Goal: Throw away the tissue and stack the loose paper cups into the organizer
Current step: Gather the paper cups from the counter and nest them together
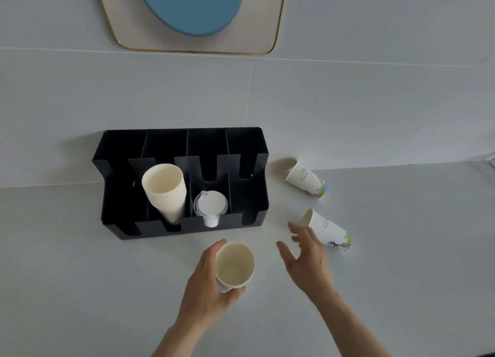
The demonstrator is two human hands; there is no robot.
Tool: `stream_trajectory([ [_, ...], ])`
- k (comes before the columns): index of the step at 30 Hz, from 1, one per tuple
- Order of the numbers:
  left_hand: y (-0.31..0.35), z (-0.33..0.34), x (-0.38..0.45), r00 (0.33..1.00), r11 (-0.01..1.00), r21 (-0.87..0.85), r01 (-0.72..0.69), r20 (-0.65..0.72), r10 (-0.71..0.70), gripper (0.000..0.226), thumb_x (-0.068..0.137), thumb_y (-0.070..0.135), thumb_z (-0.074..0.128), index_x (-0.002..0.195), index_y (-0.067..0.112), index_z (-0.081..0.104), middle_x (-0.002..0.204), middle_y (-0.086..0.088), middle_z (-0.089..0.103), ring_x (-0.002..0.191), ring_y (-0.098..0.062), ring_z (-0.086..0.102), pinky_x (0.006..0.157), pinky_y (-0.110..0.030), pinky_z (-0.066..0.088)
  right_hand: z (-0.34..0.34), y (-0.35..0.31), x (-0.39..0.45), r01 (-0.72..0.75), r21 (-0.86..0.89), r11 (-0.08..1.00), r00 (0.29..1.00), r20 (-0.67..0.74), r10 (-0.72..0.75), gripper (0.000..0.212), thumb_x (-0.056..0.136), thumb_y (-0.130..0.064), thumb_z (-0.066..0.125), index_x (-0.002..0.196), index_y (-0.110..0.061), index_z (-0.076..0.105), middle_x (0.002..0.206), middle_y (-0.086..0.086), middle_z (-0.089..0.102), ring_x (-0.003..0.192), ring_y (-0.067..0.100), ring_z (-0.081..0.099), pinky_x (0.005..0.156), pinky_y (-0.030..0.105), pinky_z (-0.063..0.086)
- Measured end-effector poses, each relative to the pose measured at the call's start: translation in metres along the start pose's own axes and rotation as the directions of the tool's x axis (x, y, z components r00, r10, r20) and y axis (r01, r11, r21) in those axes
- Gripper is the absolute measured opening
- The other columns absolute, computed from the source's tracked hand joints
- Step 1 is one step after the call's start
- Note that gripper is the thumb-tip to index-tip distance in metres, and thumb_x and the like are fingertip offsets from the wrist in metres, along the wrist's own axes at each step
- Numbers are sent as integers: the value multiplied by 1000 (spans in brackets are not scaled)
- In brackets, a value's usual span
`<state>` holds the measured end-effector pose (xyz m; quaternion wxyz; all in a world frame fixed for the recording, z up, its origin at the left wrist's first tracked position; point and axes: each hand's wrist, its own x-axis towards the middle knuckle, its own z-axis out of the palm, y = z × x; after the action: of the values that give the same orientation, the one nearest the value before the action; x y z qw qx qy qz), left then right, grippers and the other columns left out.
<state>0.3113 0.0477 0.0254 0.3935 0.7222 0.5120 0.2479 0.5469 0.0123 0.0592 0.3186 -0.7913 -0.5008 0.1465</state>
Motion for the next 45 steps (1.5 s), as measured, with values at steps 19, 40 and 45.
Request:
stream_trajectory([
  [19, 45, 56, 30, 991, 997, 19, 79, -113, -76, 97, 64, 46, 88, 144, 45, 34, 139, 24, 49, 121, -2, 54, 93, -30, 53, -71, 4, 68, 116, 663, 740, 976, 64, -210, 91, 73, -36, 85, 149, -35, 33, 134, -13, 57, 120, 19, 62, 92, 24, 55],
  [40, 44, 52, 35, 996, 997, 59, 45, -81, -40, 107, 61, 60, 84, 146, 60, 19, 139, 46, 33, 119, 19, 44, 85, -7, 43, -4, 15, 22, 296, 239, 925, 819, 435, -374, 75, 90, -69, 54, 153, -37, 27, 147, -22, 42, 126, 0, 50, 100, 22, 45],
  [45, 42, 48, 38, 991, 998, 41, 57, -120, -52, 104, 63, 54, 87, 149, 48, 28, 144, 37, 38, 123, 19, 42, 88, -8, 39, -22, 43, 105, 137, 176, 975, 984, 86, -154, 49, 87, -30, 79, 130, -16, 61, 116, 0, 67, 92, 15, 69, 80, 40, 59],
])
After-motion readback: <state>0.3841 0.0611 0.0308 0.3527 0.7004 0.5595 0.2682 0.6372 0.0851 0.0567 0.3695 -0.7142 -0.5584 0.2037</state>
